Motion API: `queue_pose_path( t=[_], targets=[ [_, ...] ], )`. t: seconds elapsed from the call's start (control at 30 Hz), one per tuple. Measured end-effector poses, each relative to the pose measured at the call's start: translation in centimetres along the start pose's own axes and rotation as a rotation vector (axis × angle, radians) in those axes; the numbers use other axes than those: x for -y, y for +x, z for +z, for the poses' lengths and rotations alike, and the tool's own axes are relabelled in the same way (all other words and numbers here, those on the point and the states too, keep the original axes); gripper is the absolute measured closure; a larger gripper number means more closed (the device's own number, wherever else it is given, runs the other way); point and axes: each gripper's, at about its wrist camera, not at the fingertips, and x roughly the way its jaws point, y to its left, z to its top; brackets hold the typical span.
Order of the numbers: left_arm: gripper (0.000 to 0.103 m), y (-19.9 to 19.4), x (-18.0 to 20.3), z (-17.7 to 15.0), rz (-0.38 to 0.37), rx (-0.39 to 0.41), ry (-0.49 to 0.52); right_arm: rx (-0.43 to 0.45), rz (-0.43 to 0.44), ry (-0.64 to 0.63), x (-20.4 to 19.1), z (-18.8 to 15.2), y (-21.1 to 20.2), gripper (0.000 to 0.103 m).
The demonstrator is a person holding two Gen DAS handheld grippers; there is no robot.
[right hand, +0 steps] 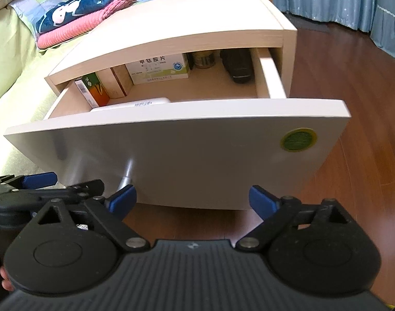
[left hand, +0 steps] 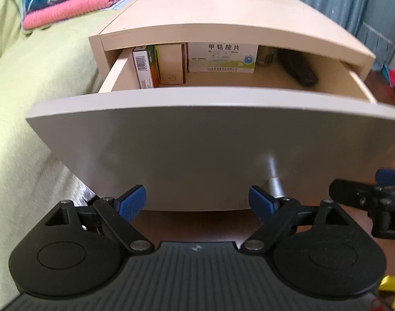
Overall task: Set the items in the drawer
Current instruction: 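Press the right tool's fingers against the drawer front and push it inward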
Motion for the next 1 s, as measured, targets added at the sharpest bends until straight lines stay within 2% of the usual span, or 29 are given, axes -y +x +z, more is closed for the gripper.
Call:
queue_pose_path(
  t=[0.07, 0.23, 0.43, 1.0],
  targets=[
    [0.016, 0.0, -0.2, 0.1, -0.005, 0.011, 0.005, 0.004, -0.013, 0.000, -0.1, 0.0, 0.2, 0.013],
    [0.015, 0.6, -1.3, 0.6, -0.057, 0.021, -0.064, 0.012, -0.048, -0.006, -0.8, 0.1, 0.9, 0.016],
    [0.015, 1.0, -0.4, 0.2, -0.015, 0.048, -0.024, 0.036, -0.074, -0.014, -1.1, 0.1, 1.1, 0.015],
    [0.015, 1.1, -0.2, 0.3, 0.011, 0.054, -0.043, 0.076, -0.094, -0.004, -1.3, 0.9, 2.1, 0.015]
  ],
)
